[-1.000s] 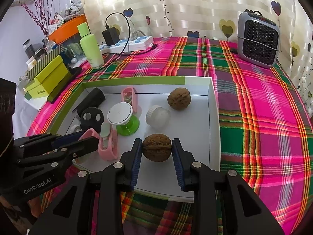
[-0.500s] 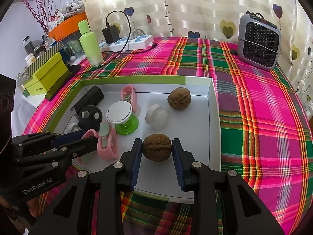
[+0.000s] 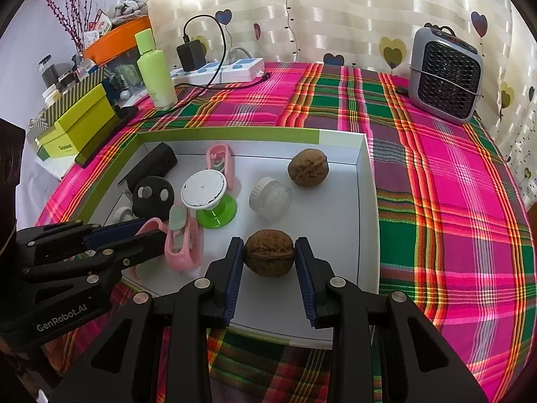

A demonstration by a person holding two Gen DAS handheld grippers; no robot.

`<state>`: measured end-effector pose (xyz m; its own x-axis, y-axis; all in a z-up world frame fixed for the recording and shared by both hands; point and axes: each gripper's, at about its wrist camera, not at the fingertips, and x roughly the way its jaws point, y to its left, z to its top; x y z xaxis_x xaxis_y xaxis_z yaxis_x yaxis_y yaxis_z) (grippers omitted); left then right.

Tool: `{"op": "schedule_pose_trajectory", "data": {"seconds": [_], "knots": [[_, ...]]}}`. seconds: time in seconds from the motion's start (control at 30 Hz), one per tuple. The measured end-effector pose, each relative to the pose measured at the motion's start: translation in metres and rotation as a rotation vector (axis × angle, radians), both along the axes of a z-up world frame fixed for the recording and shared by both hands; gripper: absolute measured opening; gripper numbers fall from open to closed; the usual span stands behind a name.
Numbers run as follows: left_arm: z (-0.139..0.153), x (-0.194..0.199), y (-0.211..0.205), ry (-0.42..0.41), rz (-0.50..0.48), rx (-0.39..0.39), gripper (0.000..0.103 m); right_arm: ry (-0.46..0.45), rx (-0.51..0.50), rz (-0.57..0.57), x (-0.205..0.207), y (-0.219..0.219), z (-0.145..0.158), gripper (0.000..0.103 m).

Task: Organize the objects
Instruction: 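Lower the walnut and pink clip into the box and open both tools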

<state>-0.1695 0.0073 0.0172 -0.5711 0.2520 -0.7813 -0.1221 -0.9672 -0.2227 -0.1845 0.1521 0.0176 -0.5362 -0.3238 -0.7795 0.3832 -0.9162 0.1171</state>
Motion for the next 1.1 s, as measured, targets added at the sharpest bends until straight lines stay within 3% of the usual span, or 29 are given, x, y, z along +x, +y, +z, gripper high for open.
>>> {"op": "schedule_pose_trajectory", "data": {"seconds": [0.17,0.47,0.7,1.1], "knots": [[0.0,0.001,0.0,0.007,0.002,-0.015,0.035,-0.002,0.001,-0.002,0.0,-0.001,0.0,0.032],[0.001,0.003,0.0,0.015,0.013,-0.035,0.043,0.0,0.012,-0.002,0.002,-0.003,0.0,0.036],[0.002,0.004,0.0,0.021,0.011,-0.038,0.045,0.003,0.011,-0.009,0.004,-0.002,0.001,0.044],[0.009,0.012,0.004,0.046,0.029,-0.071,0.047,0.017,0.014,-0.035,0.008,0.002,0.005,0.045]]}}
